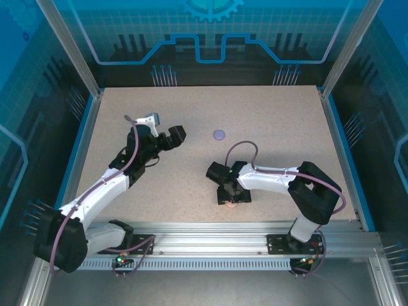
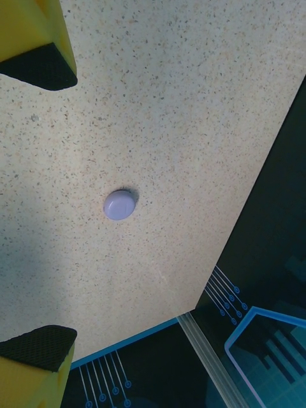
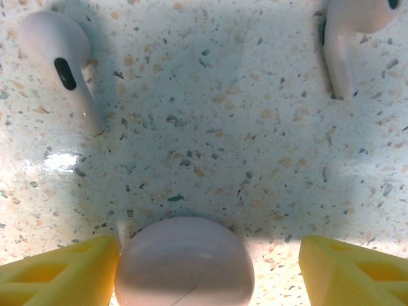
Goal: Insert the wireless bluetooth earbuds into the charging case
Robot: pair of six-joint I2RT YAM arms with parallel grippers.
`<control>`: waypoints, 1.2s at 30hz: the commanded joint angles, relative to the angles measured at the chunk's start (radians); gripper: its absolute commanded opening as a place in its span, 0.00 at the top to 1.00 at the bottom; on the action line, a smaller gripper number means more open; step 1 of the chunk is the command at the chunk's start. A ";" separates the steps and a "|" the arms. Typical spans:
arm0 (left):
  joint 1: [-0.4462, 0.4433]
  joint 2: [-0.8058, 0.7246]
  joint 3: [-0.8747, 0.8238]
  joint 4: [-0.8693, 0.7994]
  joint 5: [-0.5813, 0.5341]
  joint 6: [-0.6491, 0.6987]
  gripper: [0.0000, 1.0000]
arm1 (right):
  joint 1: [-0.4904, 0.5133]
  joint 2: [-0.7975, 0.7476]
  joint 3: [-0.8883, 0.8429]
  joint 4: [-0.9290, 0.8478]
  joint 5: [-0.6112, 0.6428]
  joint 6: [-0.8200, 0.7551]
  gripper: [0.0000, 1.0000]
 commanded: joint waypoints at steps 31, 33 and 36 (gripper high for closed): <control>0.000 0.027 0.070 -0.027 -0.013 0.038 0.01 | 0.016 -0.145 -0.009 0.081 -0.120 -0.022 0.63; 0.000 0.028 0.060 -0.012 -0.028 0.016 0.01 | 0.015 -0.162 0.038 0.076 -0.117 -0.037 0.63; 0.010 0.025 0.025 0.049 -0.026 -0.034 0.01 | 0.003 -0.153 0.133 0.092 -0.119 -0.072 0.62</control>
